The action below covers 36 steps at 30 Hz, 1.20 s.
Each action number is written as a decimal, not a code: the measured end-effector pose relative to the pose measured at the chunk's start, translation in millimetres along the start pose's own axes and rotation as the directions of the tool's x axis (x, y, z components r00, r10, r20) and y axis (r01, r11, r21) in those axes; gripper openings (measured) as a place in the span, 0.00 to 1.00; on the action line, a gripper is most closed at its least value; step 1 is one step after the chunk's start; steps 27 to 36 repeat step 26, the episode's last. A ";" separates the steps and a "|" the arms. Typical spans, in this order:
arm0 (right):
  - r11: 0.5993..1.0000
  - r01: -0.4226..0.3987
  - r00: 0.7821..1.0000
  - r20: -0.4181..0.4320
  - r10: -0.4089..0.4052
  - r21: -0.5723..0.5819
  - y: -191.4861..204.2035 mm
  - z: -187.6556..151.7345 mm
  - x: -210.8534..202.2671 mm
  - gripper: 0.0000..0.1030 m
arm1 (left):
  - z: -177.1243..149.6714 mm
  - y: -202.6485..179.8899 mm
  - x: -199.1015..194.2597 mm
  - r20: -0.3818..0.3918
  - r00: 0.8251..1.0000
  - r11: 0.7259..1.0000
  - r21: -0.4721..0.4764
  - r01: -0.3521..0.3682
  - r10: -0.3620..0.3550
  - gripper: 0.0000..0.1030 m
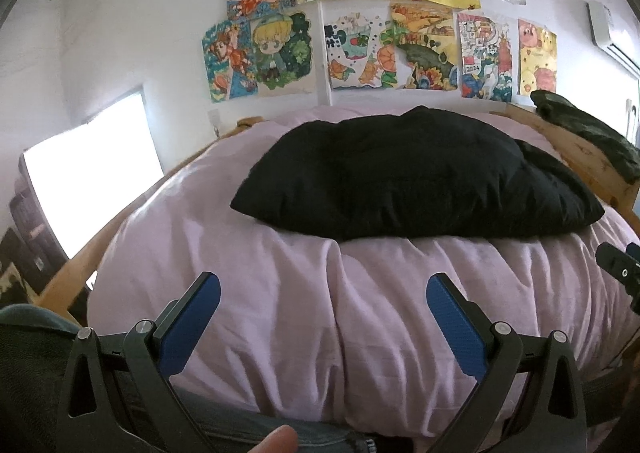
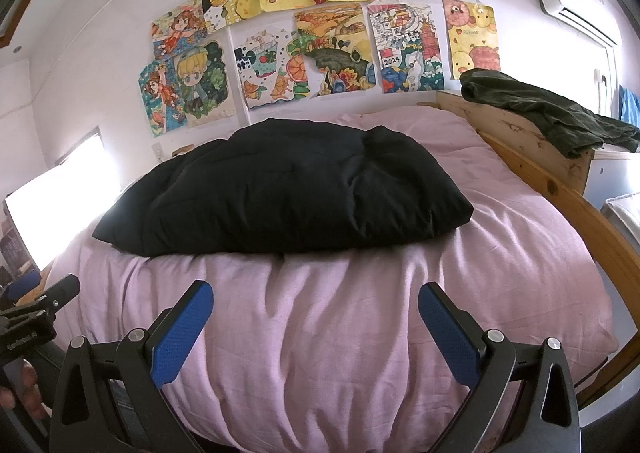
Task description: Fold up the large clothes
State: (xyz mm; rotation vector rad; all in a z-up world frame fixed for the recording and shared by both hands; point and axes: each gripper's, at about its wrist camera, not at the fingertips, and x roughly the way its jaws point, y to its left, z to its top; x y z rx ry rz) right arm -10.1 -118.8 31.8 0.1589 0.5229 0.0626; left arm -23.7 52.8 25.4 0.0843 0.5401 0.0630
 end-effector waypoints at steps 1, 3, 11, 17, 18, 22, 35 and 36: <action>1.000 -0.001 1.000 0.000 0.001 0.001 0.1 0.0 0.1 1.00 | -1.1 0.9 0.6 0.003 1.000 1.000 0.004 0.004 -0.004 0.98; 1.000 0.000 1.000 -0.001 0.000 0.003 0.2 -0.9 0.0 1.00 | -1.8 1.1 0.9 0.009 1.000 1.000 0.011 0.007 -0.007 0.98; 1.000 -0.001 1.000 -0.002 0.001 0.002 0.5 -0.7 0.2 1.00 | -2.1 3.2 4.6 0.007 1.000 1.000 0.018 0.013 -0.013 0.98; 1.000 0.003 1.000 -0.003 -0.003 0.002 3.0 -1.0 0.3 1.00 | -2.9 3.3 5.4 0.007 1.000 1.000 0.021 0.014 -0.015 0.98; 1.000 0.003 1.000 -0.003 -0.003 0.003 3.2 -0.5 0.6 1.00 | -2.9 3.2 5.4 0.008 1.000 1.000 0.021 0.014 -0.015 0.98; 1.000 0.004 1.000 -0.004 -0.004 0.004 3.6 -0.6 0.5 1.00 | -2.8 1.9 5.0 0.007 1.000 1.000 0.019 0.013 -0.013 0.98; 1.000 0.010 1.000 -0.007 -0.010 0.002 5.5 -2.5 0.5 1.00 | -2.9 2.3 5.1 0.006 1.000 1.000 0.020 0.013 -0.013 0.98; 1.000 0.010 1.000 -0.007 -0.010 0.002 5.5 -2.5 0.5 1.00 | -2.9 2.3 5.1 0.006 1.000 1.000 0.020 0.013 -0.013 0.98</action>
